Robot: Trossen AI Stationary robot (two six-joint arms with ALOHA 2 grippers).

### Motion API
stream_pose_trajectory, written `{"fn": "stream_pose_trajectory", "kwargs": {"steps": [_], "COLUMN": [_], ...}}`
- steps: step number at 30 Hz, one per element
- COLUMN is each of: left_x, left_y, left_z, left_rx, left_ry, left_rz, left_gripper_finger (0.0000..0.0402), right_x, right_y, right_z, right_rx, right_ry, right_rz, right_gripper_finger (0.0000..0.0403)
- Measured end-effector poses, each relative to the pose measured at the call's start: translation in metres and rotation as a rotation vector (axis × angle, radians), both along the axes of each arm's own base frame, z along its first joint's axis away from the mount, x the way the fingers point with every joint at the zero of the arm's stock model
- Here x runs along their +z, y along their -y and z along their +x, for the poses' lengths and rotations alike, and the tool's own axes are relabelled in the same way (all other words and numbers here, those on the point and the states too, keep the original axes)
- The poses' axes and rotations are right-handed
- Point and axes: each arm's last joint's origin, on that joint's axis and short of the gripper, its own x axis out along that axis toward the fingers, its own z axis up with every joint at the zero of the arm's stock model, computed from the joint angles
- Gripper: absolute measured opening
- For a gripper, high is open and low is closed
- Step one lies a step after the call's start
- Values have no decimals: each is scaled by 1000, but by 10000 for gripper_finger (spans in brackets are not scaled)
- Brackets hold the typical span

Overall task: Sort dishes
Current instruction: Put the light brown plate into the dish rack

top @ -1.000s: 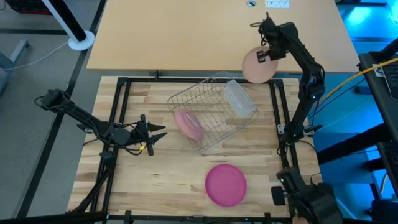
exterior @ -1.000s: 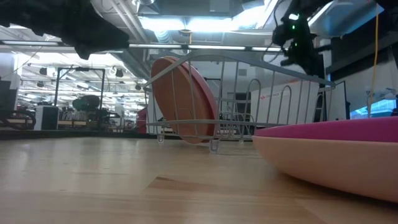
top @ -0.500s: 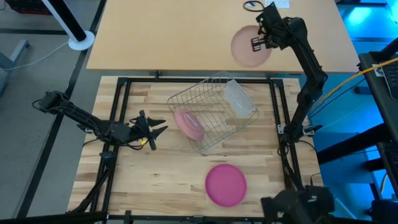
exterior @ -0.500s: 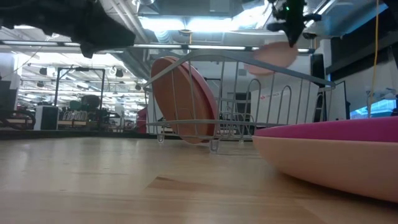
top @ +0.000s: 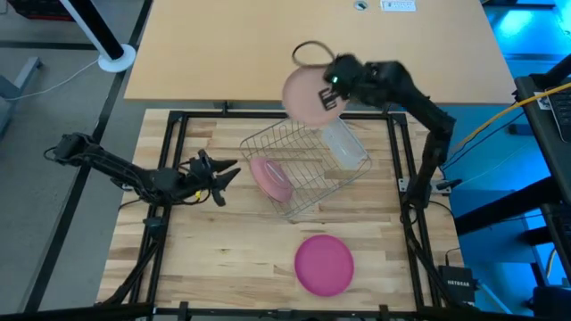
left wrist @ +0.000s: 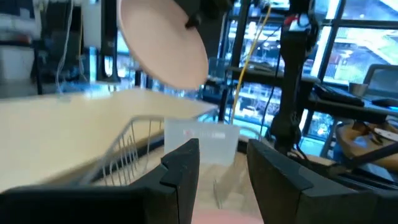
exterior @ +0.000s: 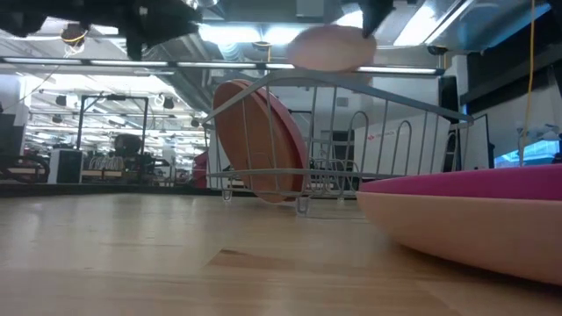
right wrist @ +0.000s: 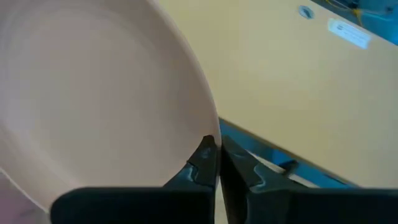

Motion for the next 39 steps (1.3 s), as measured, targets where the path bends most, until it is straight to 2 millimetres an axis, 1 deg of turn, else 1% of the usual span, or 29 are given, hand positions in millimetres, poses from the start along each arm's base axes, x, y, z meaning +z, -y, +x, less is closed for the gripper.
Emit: {"fn": "stream_pose_trajectory", "kwargs": {"steps": [4,8,11,13,15,20,22,24,29,32,35,39], "left_x": [20,40,50,54,53,48,47,47,43,40,38,43], "left_y": [-7,-18,-25,-30,-37,-59,-68,-76,-91,-99,-101,-97], "left_z": [6,10,15,18,20,20,18,17,17,18,19,20], "left_rx": [-5,25,-43,-101,-139,-114,-112,-145,-267,-285,-316,-470], "left_ry": [16,31,16,-16,-81,-275,-310,-312,-309,-317,-307,-253], "left_rz": [80,138,163,156,141,70,50,40,3,-30,-68,-44], "left_gripper_finger": [127,123,108,93,76,30,11,3,4,2,8,17], "right_x": [-4,-13,-25,-34,-45,-68,-74,-79,-82,-82,-82,-81], "right_y": [-30,-55,-71,-81,-91,-111,-117,-120,-122,-121,-121,-120], "right_z": [17,36,52,64,75,97,102,106,109,109,108,108], "right_rx": [43,82,110,125,147,168,168,168,158,144,142,149], "right_ry": [27,28,10,-10,-40,-76,-80,-91,-98,-86,-88,-106], "right_rz": [-14,-22,-23,-28,-35,-39,-37,-52,-84,-86,-94,-124], "right_gripper_finger": [7,6,8,8,6,6,7,7,6,7,7,6]}}
